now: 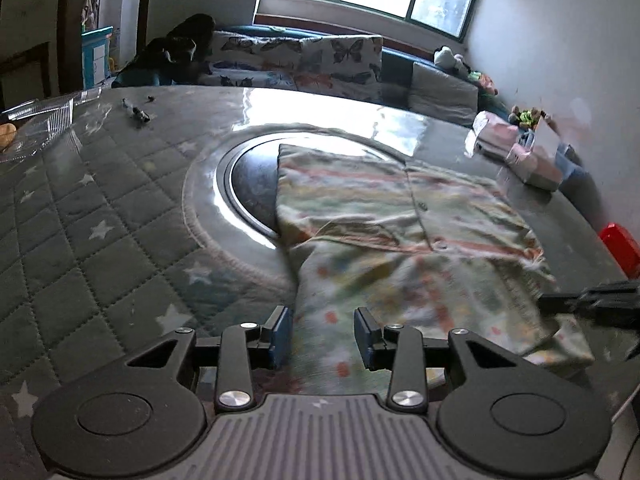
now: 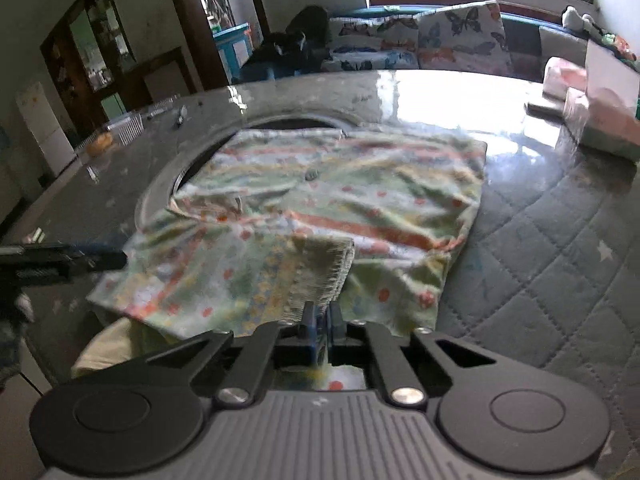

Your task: Fold clothes

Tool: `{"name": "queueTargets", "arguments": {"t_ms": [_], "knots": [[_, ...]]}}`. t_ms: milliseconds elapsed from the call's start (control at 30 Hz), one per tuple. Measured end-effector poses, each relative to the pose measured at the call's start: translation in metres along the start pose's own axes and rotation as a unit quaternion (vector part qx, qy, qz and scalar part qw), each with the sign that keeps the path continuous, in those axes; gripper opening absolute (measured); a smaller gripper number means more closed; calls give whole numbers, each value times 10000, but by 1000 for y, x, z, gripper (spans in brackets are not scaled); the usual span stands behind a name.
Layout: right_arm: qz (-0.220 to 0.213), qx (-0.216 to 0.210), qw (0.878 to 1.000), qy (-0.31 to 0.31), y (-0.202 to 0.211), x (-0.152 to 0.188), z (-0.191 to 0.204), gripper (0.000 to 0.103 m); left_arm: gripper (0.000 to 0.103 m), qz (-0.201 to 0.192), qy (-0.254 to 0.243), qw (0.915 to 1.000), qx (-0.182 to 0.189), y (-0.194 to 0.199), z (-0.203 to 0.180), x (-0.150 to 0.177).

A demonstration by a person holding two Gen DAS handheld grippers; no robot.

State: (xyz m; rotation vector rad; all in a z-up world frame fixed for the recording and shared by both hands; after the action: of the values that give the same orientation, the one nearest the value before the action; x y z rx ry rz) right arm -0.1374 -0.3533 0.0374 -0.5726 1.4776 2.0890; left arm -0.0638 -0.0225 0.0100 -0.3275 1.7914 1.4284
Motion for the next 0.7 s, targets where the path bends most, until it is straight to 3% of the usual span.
{"name": "queueTargets", "arguments": {"t_ms": [133, 267, 367, 533, 700], "knots": [[-180, -14, 9998, 34, 22, -6, 6, 4, 39, 47, -69, 10000, -31, -1, 6, 0], [67, 259, 9996, 126, 15, 2, 3, 4, 39, 27, -155, 9998, -94, -1, 9, -6], [6, 431, 9990, 72, 10, -1, -6, 7, 39, -30, -239, 9997, -94, -1, 5, -17], [-174, 260, 9992, 264, 0, -20, 3, 10, 39, -129, -409, 9991, -23, -12, -6, -39], [-160, 150, 9990, 386, -29, -30, 15, 10, 37, 38, -428, 9991, 46, -39, -13, -47]]}}
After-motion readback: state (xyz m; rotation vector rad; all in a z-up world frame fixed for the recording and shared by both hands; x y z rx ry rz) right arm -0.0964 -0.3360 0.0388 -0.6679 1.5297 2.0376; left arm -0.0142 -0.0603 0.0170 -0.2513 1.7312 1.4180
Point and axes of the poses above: each gripper's, at about its wrist camera, not at the fingertips, and y roughly against the way its jaws point, z to its left, x to its underside, the point moved 4 cm from there along -y, roughly the way its jaws point, and after that the axes turned 12 degrees about -y, right-handed, at the moved point
